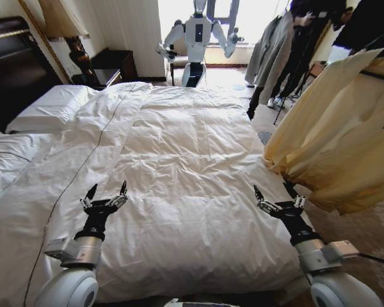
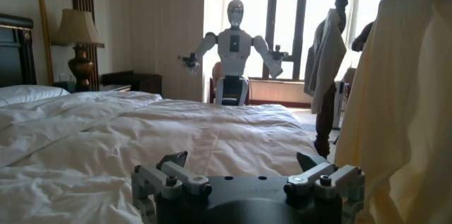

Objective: Pick up the clothes from the bed and hang them on the clothes hanger.

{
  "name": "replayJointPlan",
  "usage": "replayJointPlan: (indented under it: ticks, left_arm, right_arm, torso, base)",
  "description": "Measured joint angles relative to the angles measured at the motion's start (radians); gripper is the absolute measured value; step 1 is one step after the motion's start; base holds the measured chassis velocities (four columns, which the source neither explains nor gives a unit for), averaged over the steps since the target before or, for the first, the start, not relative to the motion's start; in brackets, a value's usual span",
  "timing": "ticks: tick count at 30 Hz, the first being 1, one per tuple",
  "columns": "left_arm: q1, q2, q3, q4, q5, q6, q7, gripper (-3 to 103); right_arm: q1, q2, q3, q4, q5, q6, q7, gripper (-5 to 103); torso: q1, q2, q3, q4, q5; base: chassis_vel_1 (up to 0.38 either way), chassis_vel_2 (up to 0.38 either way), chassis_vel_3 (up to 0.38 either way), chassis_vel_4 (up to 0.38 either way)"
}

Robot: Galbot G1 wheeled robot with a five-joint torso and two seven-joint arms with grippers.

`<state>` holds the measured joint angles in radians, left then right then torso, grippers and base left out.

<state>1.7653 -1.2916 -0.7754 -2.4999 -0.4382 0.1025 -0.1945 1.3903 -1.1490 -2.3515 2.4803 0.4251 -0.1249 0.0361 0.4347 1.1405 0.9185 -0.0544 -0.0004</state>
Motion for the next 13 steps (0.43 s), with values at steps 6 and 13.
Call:
replayJointPlan:
  ticks: [6,13]
  left_arm:
    - [0.000,0.000,0.000,0.000,0.000,0.000,0.000,100]
    - [0.000,0.000,0.000,0.000,0.000,0.000,0.000,100]
  right_arm:
    - [0.000,0.000,0.000,0.000,0.000,0.000,0.000,100]
    - [0.000,0.000,0.000,0.000,0.000,0.000,0.000,100]
  torso:
    - [0.000,0.000,0.000,0.0000,0.0000]
    - [0.000,0.000,0.000,0.0000,0.0000]
  base:
    - [0.000,0.000,0.000,0.000]
    - [0.000,0.000,0.000,0.000]
